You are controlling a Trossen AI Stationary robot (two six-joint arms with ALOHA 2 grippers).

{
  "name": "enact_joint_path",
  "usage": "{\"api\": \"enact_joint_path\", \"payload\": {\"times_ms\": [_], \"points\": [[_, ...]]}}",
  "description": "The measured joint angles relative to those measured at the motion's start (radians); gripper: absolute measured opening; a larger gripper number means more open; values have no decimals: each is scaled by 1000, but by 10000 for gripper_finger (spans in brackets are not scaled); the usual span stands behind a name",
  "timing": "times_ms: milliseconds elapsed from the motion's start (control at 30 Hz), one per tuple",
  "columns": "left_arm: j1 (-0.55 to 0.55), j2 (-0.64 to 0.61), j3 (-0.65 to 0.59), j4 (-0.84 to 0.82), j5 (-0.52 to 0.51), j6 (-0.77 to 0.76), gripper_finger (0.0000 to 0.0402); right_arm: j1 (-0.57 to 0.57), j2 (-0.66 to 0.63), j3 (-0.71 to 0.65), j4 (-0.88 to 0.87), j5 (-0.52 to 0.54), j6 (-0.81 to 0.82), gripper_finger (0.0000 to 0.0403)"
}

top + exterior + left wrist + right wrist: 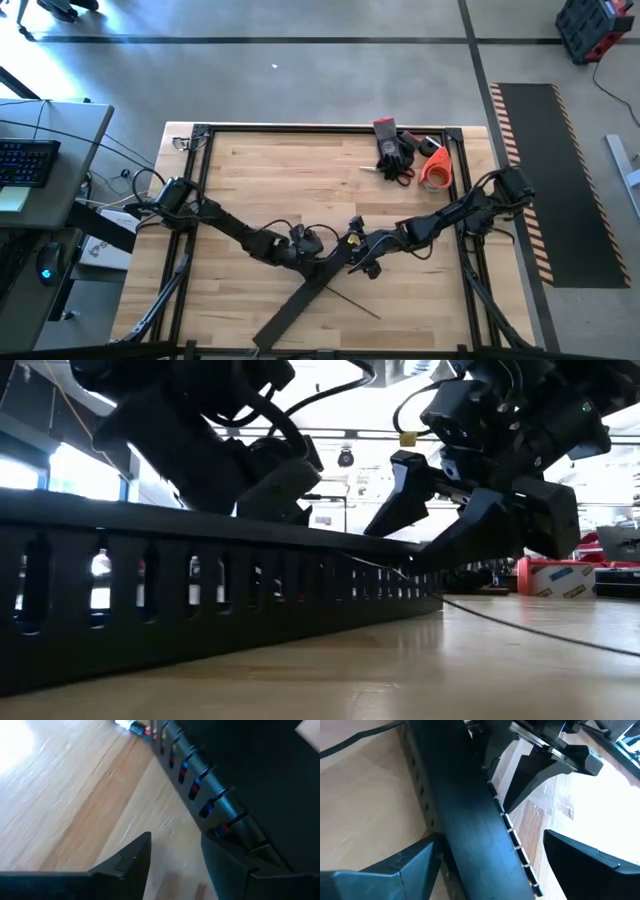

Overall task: Ziptie cables
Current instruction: Close the black cable duct with the black cable duct cover

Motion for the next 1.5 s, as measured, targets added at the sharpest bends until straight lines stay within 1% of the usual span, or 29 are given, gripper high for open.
{"api": "enact_joint_path", "payload": {"times_ms": [100,167,300,400,467,567,667,767,867,967,1067,1233,1367,1433,1500], "points": [[1,20,1,56,8,23,156,2,0,6,-11,-14,-11,313],[0,20,1,58,7,31,156,2,0,8,-13,-20,-20,305],[1,20,1,68,-4,59,156,4,9,11,-37,-23,-18,267],[1,21,5,69,-14,69,156,5,11,12,-53,-23,-18,220],[1,21,5,68,-19,70,156,18,13,12,-55,-16,-18,182],[1,21,5,68,-20,74,156,39,13,12,-57,31,-24,122],[1,21,5,68,-20,74,156,66,13,12,-59,99,-38,67],[1,20,6,68,-17,76,156,96,13,12,-63,163,-93,26],[1,17,6,71,-16,82,156,140,14,12,-54,236,-153,22],[1,7,6,70,-28,87,156,173,14,12,-38,310,-163,20],[0,-17,6,63,-62,114,156,201,21,12,-23,377,-164,13],[-1,-105,6,-22,-127,128,156,239,70,13,37,536,-149,11],[-17,-190,6,-79,-177,180,156,260,143,15,121,665,-138,10],[-36,-223,6,-82,-199,234,154,262,172,18,148,677,-106,12],[-62,-240,7,-83,-216,282,149,263,192,31,148,662,-48,20]]}}
